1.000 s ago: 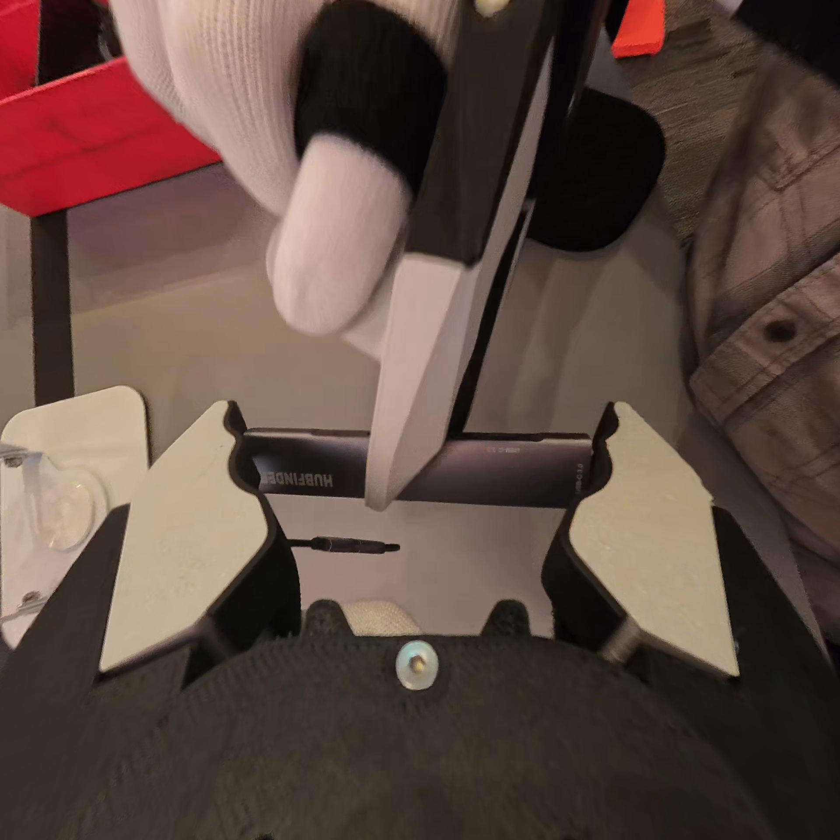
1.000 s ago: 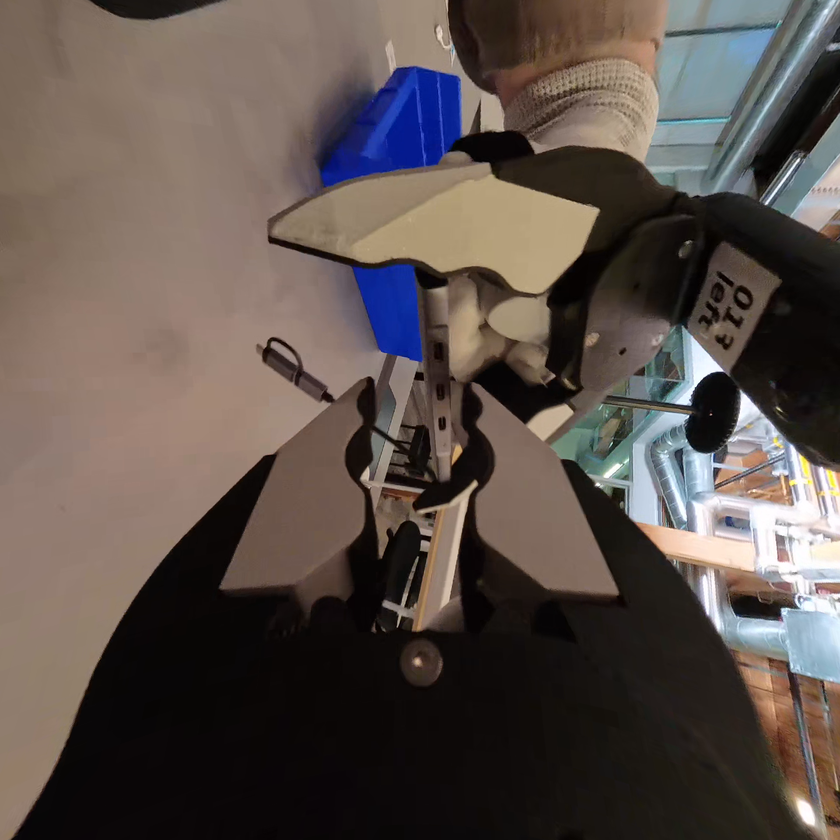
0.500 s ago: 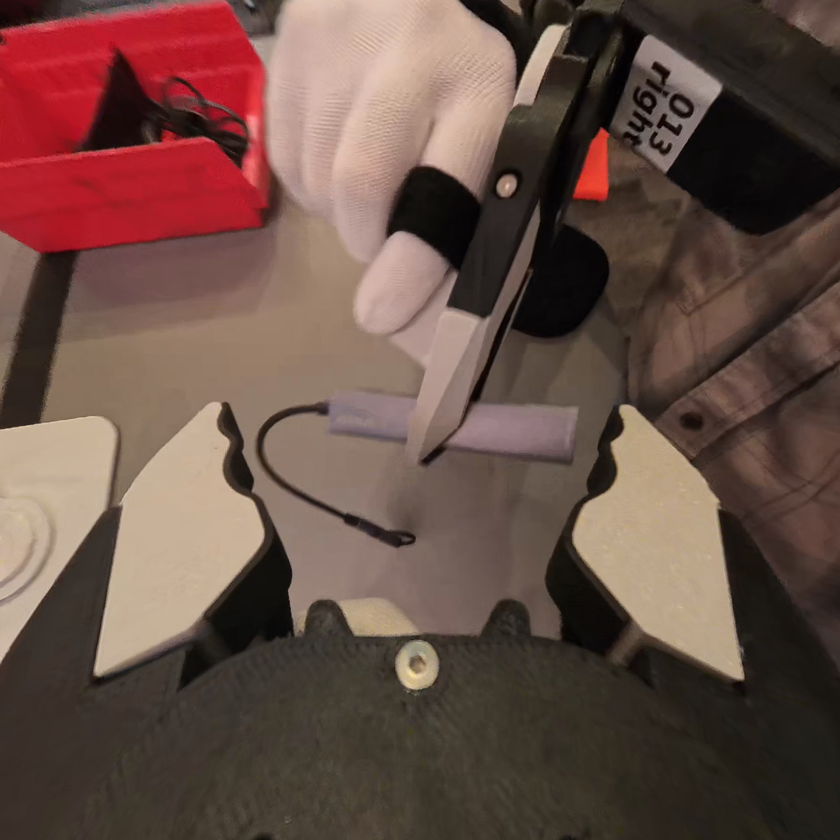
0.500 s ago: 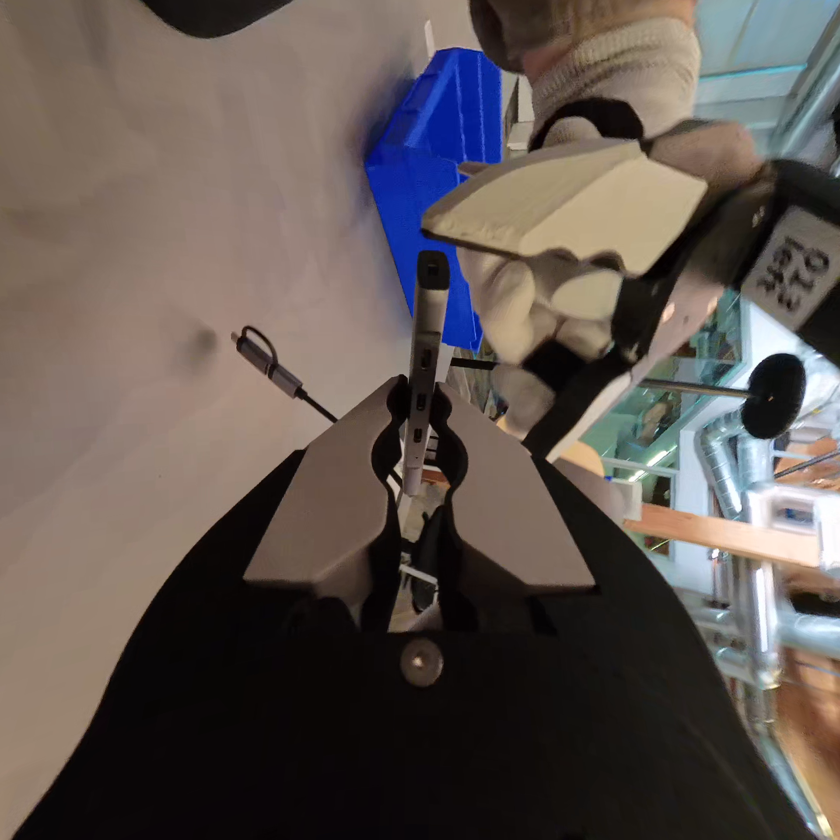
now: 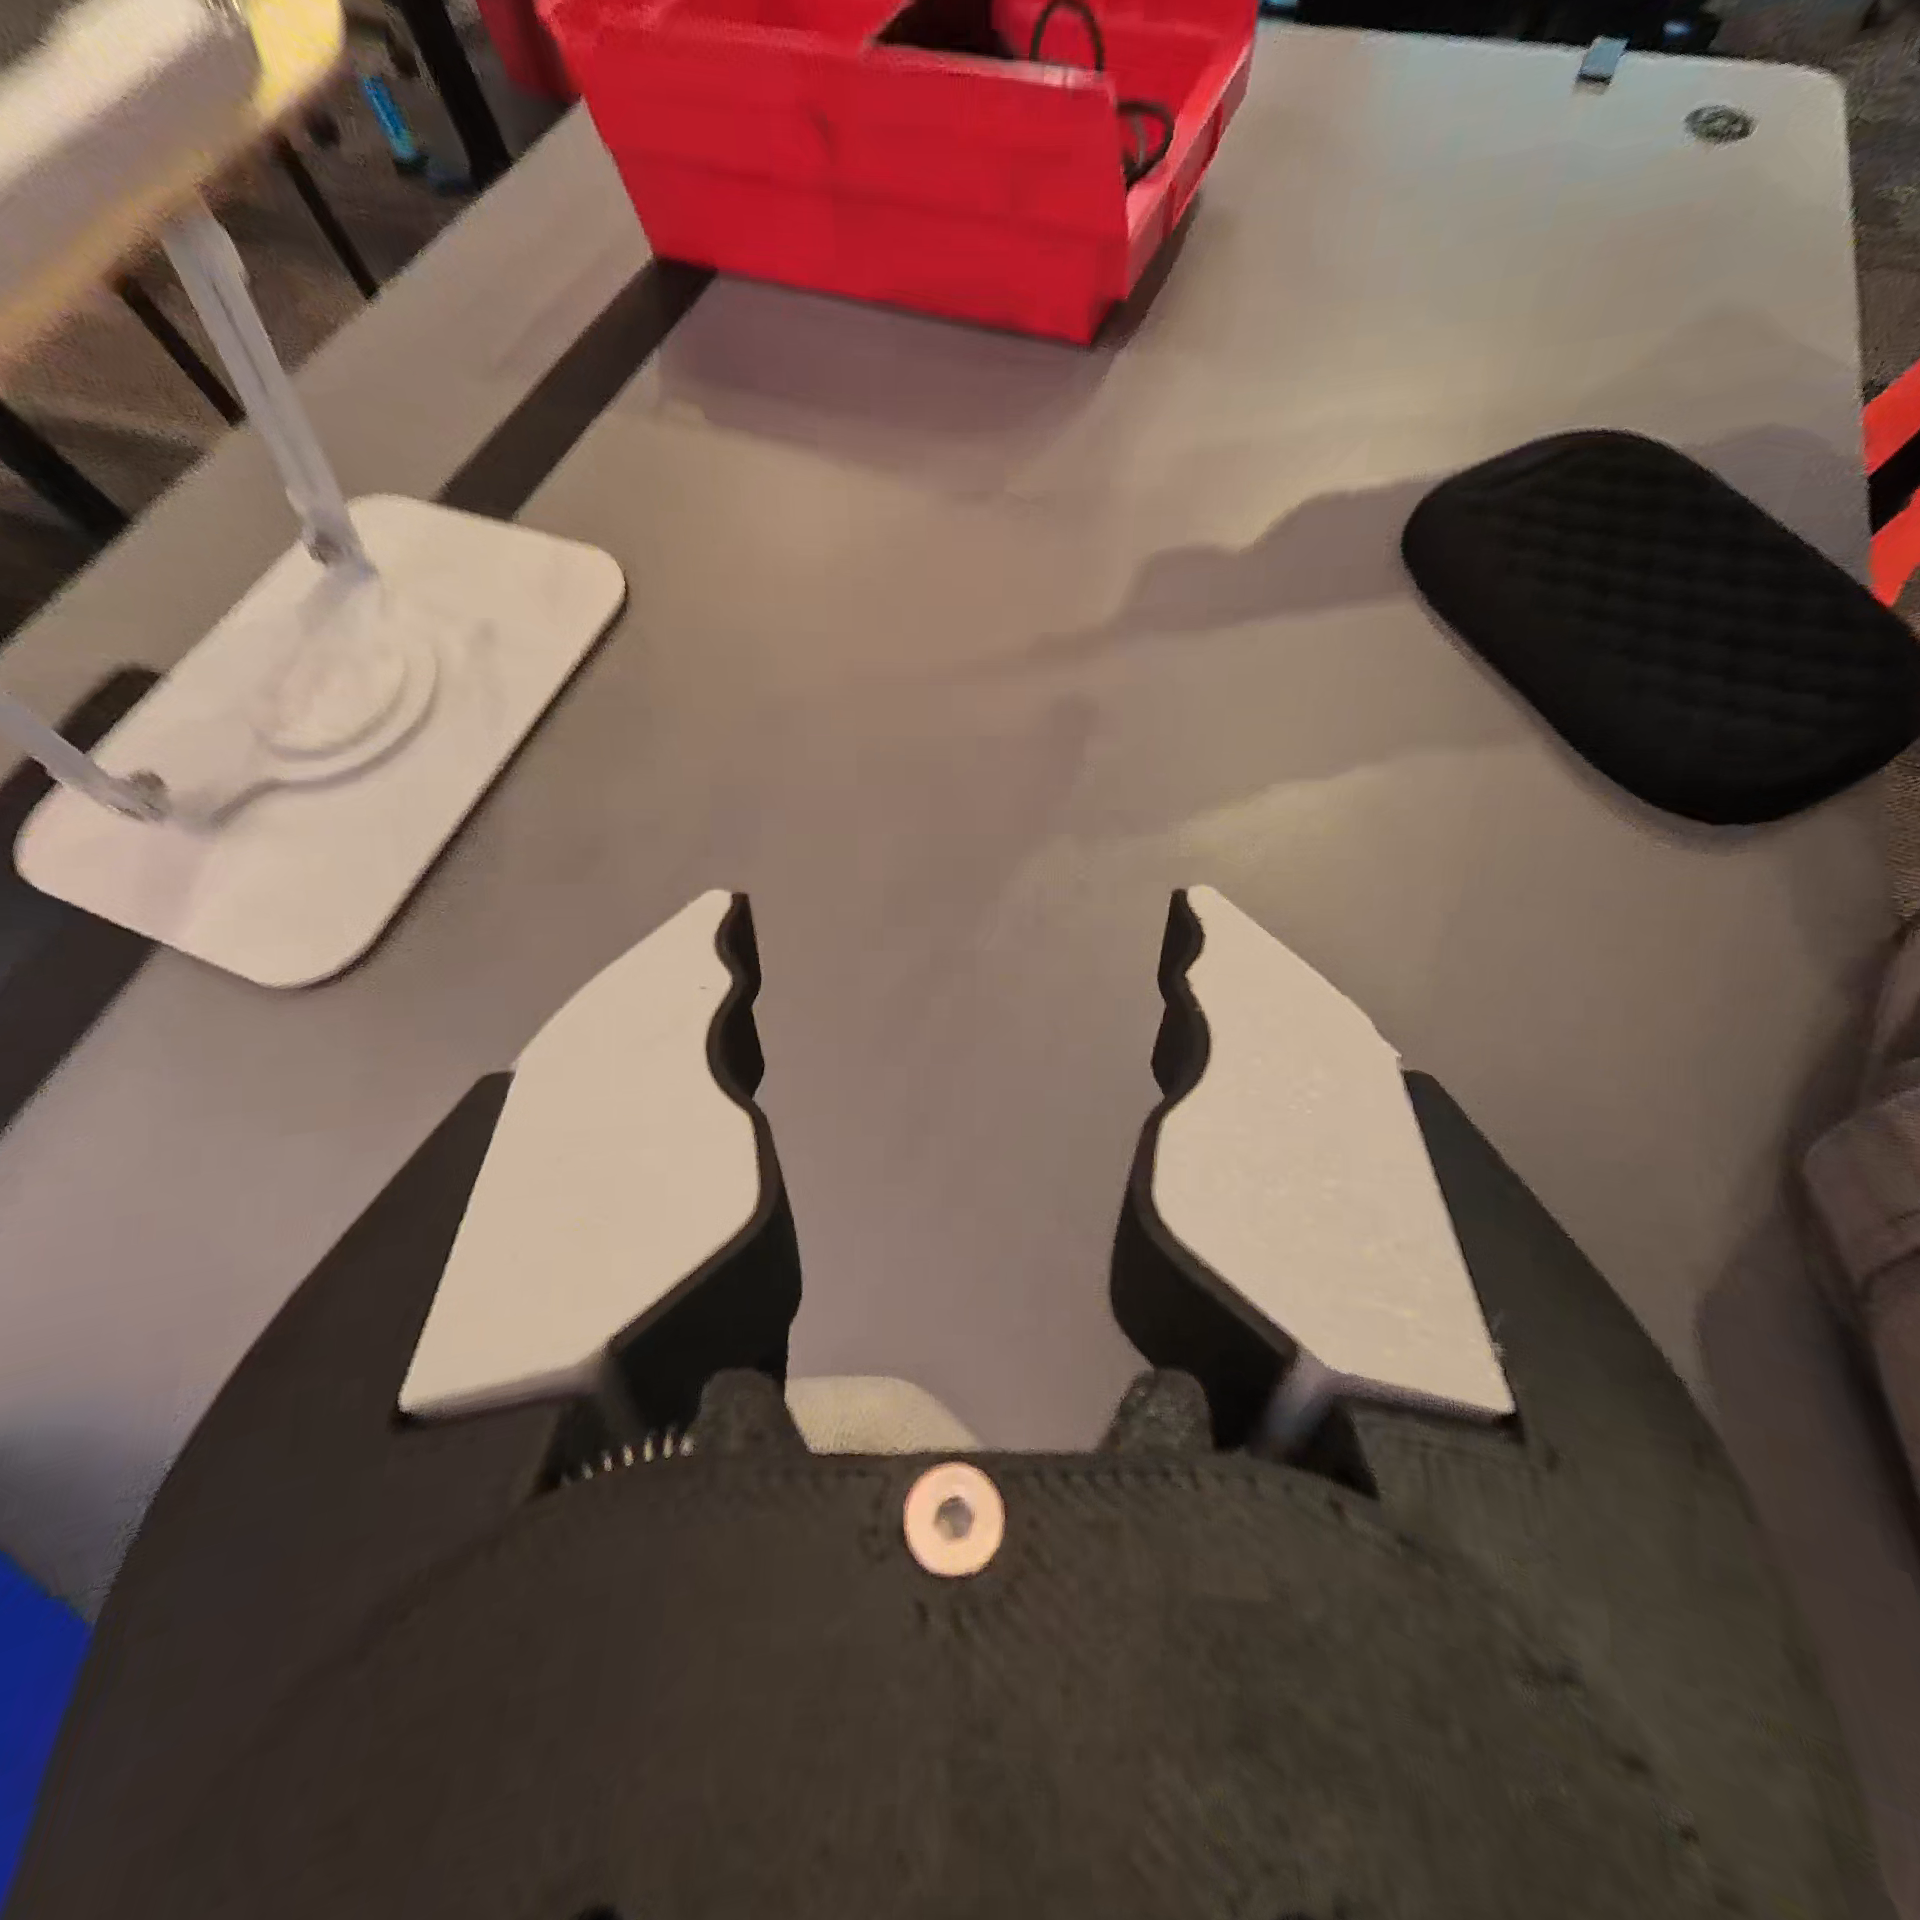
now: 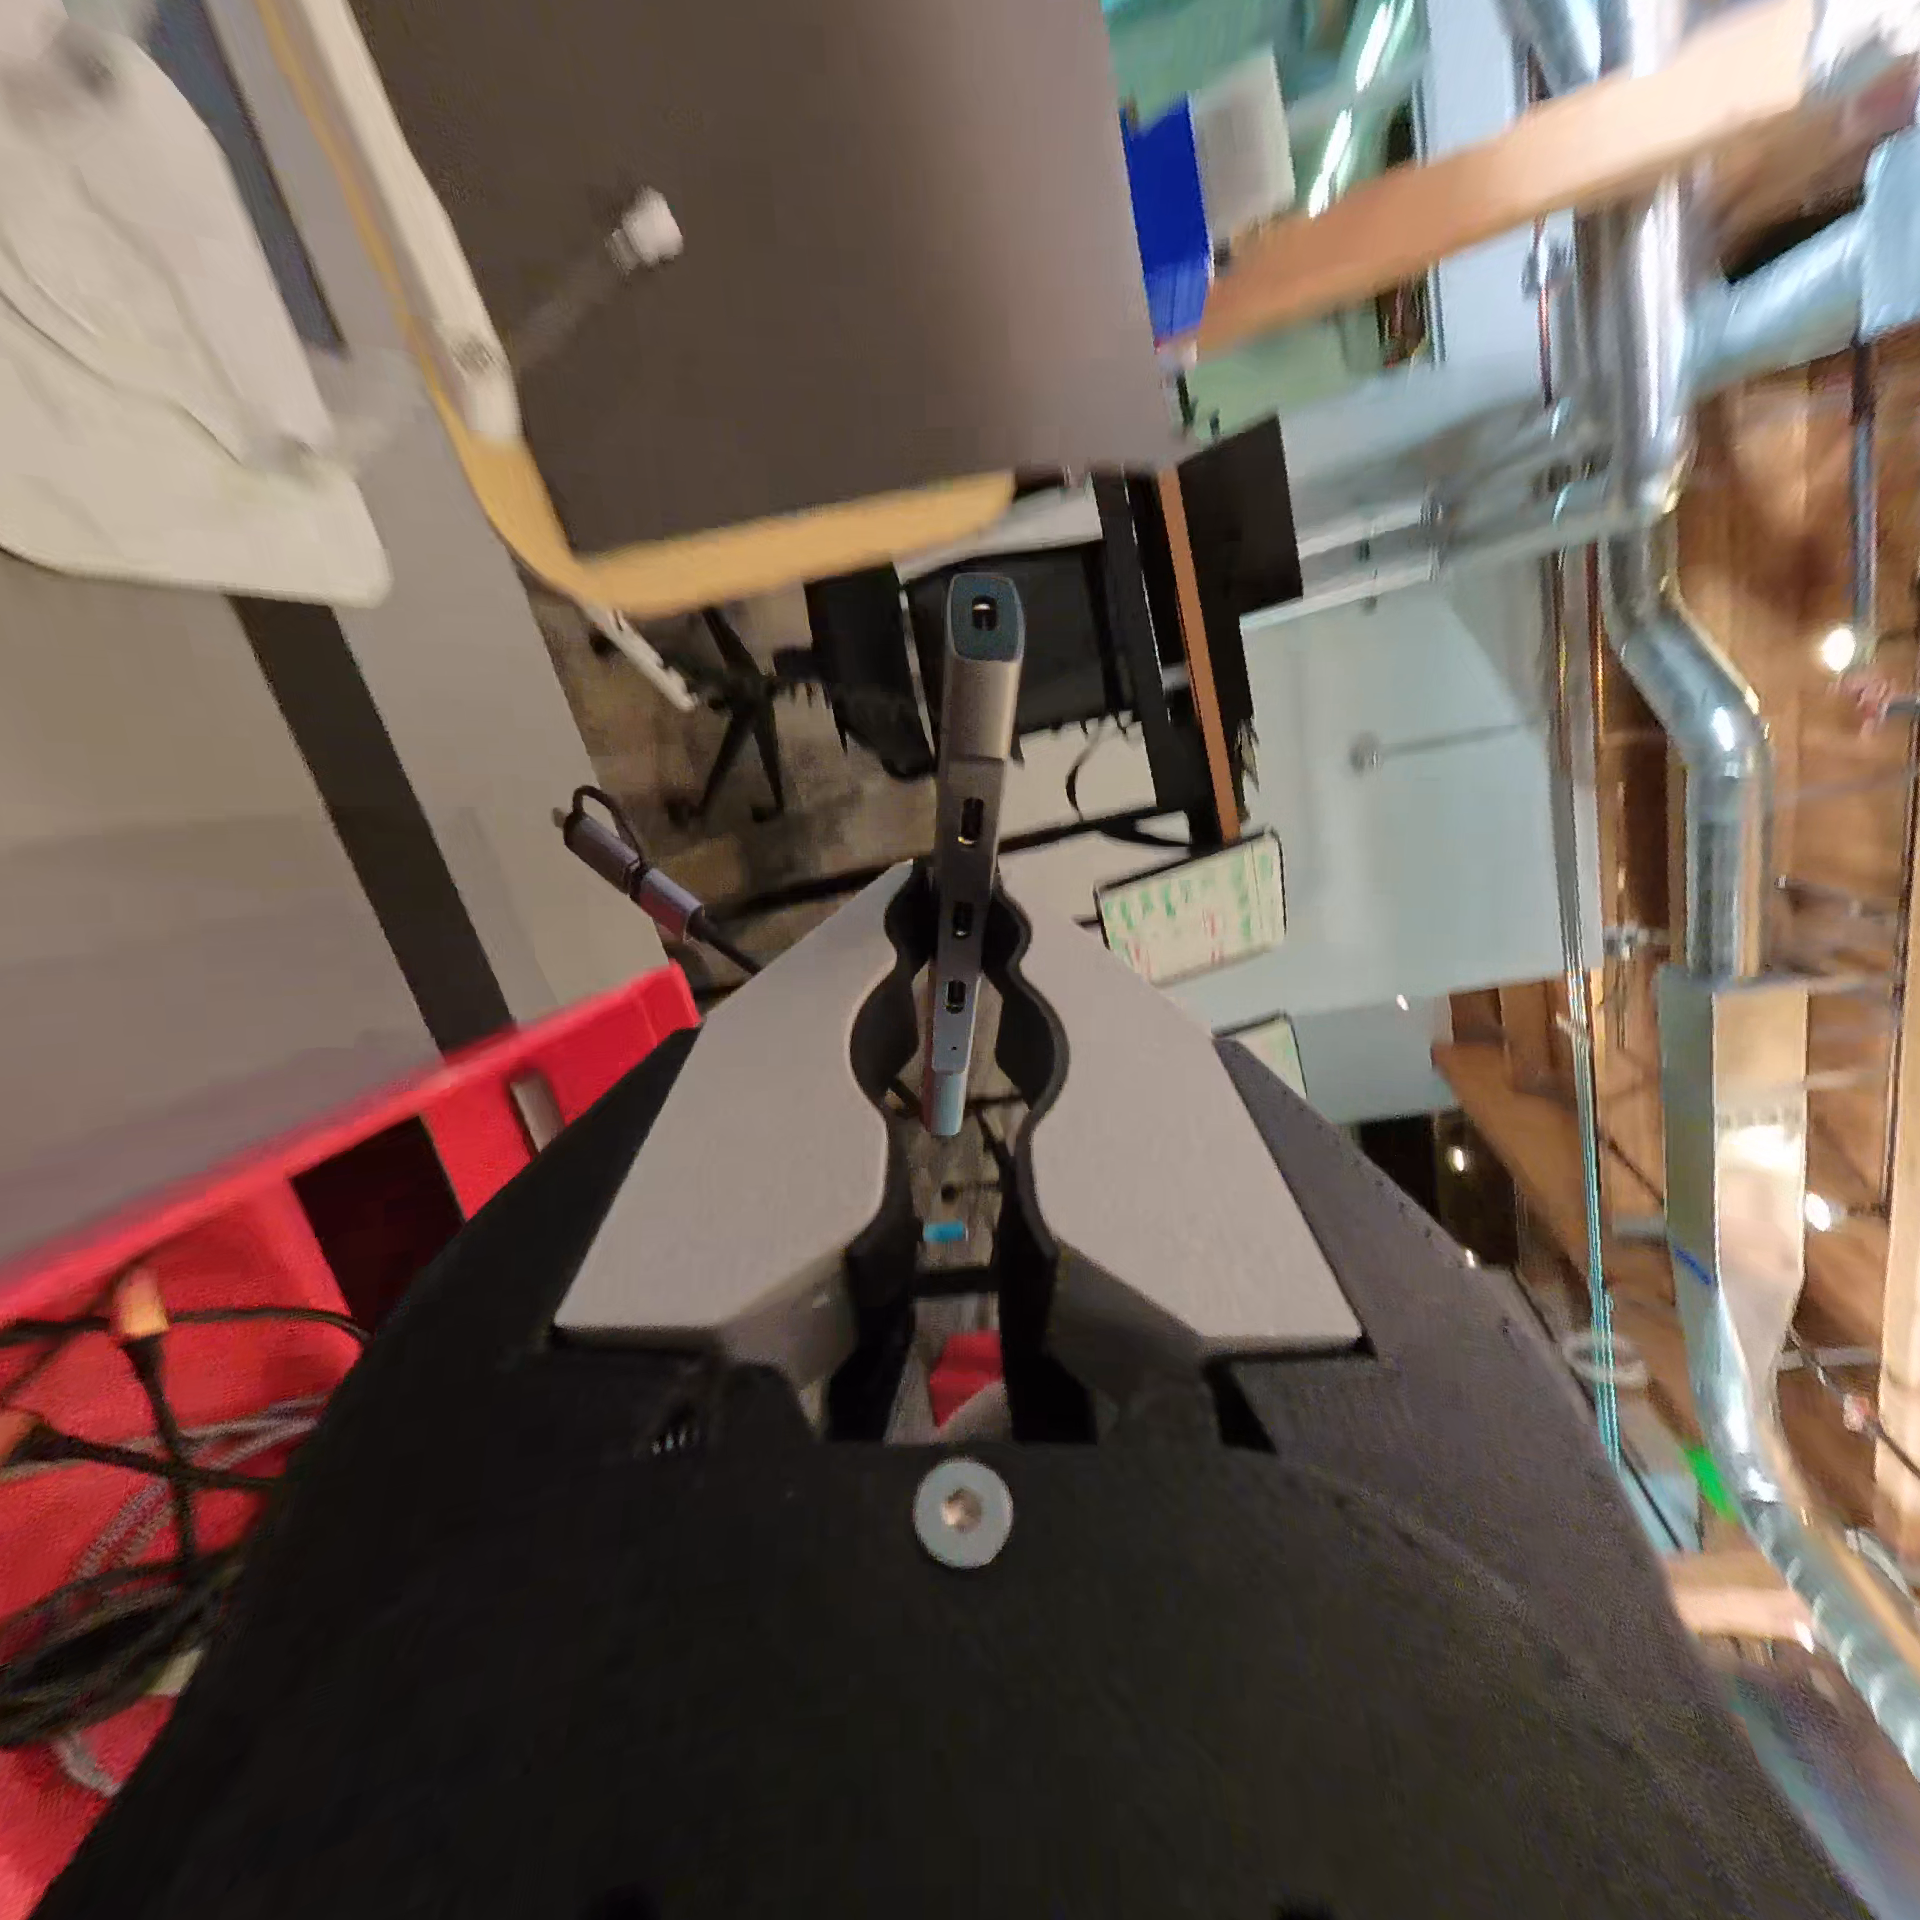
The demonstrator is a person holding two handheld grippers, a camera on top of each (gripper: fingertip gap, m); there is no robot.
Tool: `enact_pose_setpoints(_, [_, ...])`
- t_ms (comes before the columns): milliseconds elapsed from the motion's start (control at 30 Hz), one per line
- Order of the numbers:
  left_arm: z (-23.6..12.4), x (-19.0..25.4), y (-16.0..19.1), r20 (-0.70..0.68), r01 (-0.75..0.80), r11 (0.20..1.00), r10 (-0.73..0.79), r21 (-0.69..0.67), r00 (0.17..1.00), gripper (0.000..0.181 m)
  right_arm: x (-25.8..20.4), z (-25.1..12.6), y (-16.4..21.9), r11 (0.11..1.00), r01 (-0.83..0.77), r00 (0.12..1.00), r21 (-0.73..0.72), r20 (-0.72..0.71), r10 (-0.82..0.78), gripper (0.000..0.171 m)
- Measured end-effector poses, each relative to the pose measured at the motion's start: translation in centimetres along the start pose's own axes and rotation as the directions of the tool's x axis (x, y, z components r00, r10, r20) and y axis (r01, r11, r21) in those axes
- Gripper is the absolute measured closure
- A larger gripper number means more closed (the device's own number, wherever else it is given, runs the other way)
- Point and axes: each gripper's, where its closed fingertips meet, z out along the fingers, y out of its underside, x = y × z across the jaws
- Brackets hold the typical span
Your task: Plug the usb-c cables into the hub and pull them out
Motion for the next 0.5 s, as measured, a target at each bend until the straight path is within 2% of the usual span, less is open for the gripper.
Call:
enact_pose_setpoints(133, [1.3, 0.5, 2.2, -0.004, 0.042, 0.999, -0.042, -0.015, 0.999, 0.099, -0.2, 3.6, 8.1, 0.984, -0.018, 0.999, -0.176, 0.024, 0.022, 0.164])
enact_pose_setpoints(300, [1.8, 1.0, 4.2, -0.008, 0.063, 0.997, -0.063, -0.054, 0.998, 0.100, -4.7, 7.5, 16.0, 0.940, -0.054, 0.989, -0.336, 0.115, 0.097, 0.164])
enact_pose_setpoints(500, [1.3, 0.7, 4.7, 0.015, 0.073, 0.996, -0.072, -0.042, 0.997, 0.104, -11.5, 10.7, 22.2, 0.877, 0.009, 0.960, -0.481, 0.250, 0.127, 0.164])
